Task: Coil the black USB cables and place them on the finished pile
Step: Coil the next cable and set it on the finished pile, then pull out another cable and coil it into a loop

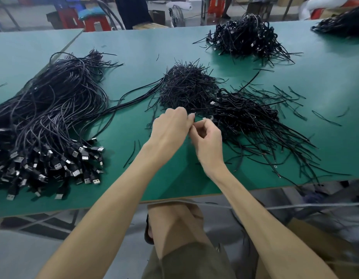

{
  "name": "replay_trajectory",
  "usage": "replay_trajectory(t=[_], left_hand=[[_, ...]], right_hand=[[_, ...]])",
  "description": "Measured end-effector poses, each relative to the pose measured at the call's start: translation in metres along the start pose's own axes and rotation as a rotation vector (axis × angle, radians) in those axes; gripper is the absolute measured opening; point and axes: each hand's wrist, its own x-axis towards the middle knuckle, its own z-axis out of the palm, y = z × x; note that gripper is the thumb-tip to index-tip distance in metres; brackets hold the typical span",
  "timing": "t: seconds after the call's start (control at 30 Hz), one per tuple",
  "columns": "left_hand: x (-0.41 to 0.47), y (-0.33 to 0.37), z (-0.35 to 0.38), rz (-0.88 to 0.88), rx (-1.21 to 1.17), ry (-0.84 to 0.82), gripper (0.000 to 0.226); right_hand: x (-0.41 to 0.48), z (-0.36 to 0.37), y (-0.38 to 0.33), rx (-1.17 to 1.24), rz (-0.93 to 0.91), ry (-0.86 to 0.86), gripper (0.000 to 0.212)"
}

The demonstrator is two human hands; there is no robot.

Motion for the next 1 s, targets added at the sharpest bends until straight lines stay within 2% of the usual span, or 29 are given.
replay_trajectory(t=[0.2, 0.3, 0.4, 0.57, 0.7, 0.77, 0.9, 1.0], left_hand=[[0.02, 0.019, 0.002, -0.042, 0.088, -0.044, 0.032], [0.02, 0.016, 0.003, 0.042, -0.061, -0.102, 0.035], [0.015, 0.009, 0.004, 0.163, -0.245, -0.192, 0.028], [0.001, -0.006, 0.003, 0.291, -0.368, -0.336, 0.034], [-0.016, -0.023, -0.011, 0.259, -0.393, -0.296, 0.043], [-0.019, -0.034, -0.021, 0.188, -0.363, -0.274, 0.048], [-0.022, -0.07, -0.045, 0.05, -0.241, -0.115, 0.03], [-0.027, -0.115, -0.068, -0.114, 0.004, -0.161, 0.028]], right_hand=[[0.001, -0.003, 0.004, 0.067, 0.014, 0.073, 0.026], [0.001, -0.005, 0.006, 0.15, 0.035, 0.096, 0.021], [0.003, -0.008, 0.008, 0.174, 0.071, 0.125, 0.016], [0.004, -0.014, 0.005, 0.168, 0.116, 0.114, 0.023], [0.002, -0.007, -0.004, 0.06, 0.086, 0.067, 0.023], [0.003, -0.004, -0.016, 0.027, 0.099, 0.081, 0.025], [0.028, -0.021, -0.055, 0.058, 0.051, 0.186, 0.015], [0.057, -0.041, -0.08, -0.051, 0.011, 0.196, 0.016]])
